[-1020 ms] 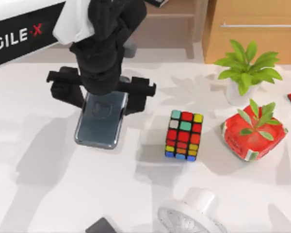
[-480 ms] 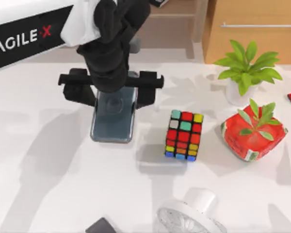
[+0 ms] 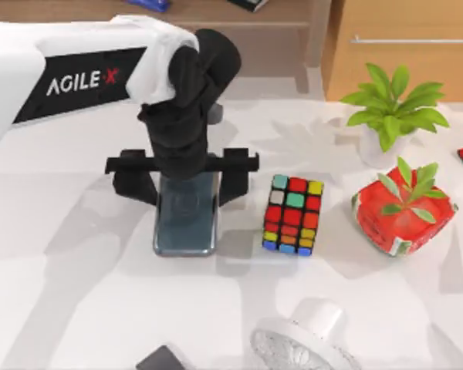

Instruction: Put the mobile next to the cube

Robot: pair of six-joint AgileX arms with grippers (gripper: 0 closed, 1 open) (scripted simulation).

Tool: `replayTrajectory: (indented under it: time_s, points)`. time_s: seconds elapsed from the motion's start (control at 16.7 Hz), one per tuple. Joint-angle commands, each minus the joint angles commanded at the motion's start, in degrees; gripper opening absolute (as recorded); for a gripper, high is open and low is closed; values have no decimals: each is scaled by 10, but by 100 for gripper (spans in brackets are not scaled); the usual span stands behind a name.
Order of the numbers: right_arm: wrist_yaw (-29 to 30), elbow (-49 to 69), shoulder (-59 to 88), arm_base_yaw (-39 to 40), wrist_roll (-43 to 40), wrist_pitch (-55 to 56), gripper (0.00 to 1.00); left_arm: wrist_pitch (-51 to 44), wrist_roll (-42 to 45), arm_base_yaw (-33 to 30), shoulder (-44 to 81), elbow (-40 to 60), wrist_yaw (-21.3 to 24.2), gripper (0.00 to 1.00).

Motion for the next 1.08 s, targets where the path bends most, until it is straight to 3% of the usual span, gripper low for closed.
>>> replayTrajectory:
  time_s: [0.48, 1.08]
  points:
    - [0, 0, 0, 0, 0, 0, 100, 4, -5, 1, 24, -19, 3, 0]
    - [0, 0, 0, 0, 0, 0, 100, 4, -5, 1, 24, -19, 3, 75]
